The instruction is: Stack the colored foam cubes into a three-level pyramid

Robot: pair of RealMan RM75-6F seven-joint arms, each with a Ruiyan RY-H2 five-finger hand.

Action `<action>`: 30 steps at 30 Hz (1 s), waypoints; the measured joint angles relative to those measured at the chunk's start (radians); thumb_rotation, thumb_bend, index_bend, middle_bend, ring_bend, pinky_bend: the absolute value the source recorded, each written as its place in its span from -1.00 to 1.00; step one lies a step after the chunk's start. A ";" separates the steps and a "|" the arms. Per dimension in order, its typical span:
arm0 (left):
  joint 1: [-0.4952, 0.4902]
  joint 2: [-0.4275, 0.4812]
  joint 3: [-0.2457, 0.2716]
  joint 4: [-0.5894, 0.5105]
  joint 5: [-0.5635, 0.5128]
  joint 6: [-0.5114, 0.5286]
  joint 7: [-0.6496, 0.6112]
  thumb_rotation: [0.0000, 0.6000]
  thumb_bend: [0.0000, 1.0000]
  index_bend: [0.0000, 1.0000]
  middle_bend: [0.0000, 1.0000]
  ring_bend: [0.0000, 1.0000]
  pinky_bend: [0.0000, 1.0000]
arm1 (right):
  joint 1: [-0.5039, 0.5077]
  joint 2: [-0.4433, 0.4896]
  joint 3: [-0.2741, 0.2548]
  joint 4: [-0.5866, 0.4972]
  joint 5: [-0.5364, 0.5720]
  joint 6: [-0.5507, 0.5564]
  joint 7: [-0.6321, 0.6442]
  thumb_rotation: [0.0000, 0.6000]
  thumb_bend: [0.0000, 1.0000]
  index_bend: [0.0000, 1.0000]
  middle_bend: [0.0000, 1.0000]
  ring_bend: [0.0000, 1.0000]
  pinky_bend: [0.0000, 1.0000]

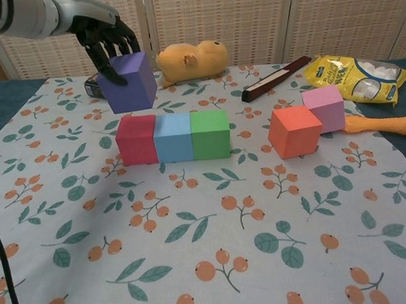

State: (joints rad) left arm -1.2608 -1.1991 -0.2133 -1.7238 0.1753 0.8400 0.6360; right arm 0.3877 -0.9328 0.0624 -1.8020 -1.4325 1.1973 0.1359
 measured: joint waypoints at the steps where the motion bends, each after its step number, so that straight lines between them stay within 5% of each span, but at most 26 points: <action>1: -0.013 -0.007 0.003 0.001 -0.020 0.006 0.013 1.00 -0.44 -0.45 -0.43 -0.30 -0.23 | -0.001 -0.002 0.000 0.005 -0.005 -0.002 0.009 1.00 -0.93 -1.00 -0.59 -1.00 -0.98; 8: -0.127 -0.081 0.028 0.018 -0.204 0.076 0.118 1.00 -0.44 -0.52 -0.51 -0.35 -0.24 | -0.009 -0.003 -0.001 0.031 -0.026 -0.006 0.055 1.00 -0.93 -1.00 -0.59 -1.00 -0.98; 30: -0.157 -0.167 0.020 0.112 -0.269 0.103 0.192 1.00 -0.44 -0.55 -0.56 -0.40 -0.26 | -0.013 -0.010 0.010 0.054 -0.035 -0.026 0.087 1.00 -0.93 -1.00 -0.59 -1.00 -0.98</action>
State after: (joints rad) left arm -1.4180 -1.3658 -0.1936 -1.6122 -0.0935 0.9430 0.8277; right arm 0.3748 -0.9431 0.0724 -1.7479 -1.4677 1.1710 0.2224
